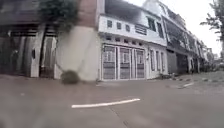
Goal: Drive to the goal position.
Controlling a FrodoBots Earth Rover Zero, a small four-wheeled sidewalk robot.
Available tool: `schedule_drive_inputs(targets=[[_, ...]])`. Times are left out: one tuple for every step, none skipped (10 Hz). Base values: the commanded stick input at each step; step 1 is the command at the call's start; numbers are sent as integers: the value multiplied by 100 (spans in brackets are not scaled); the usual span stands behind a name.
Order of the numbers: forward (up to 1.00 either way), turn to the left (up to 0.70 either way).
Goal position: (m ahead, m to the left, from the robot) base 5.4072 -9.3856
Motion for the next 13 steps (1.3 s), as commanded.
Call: schedule_drive_inputs(targets=[[0, -50], [0, -50], [0, -50], [0, -50], [0, -50], [0, -50], [0, -50], [0, -50], [0, -50], [0, -50], [0, -50], [0, -27], [0, 0]])
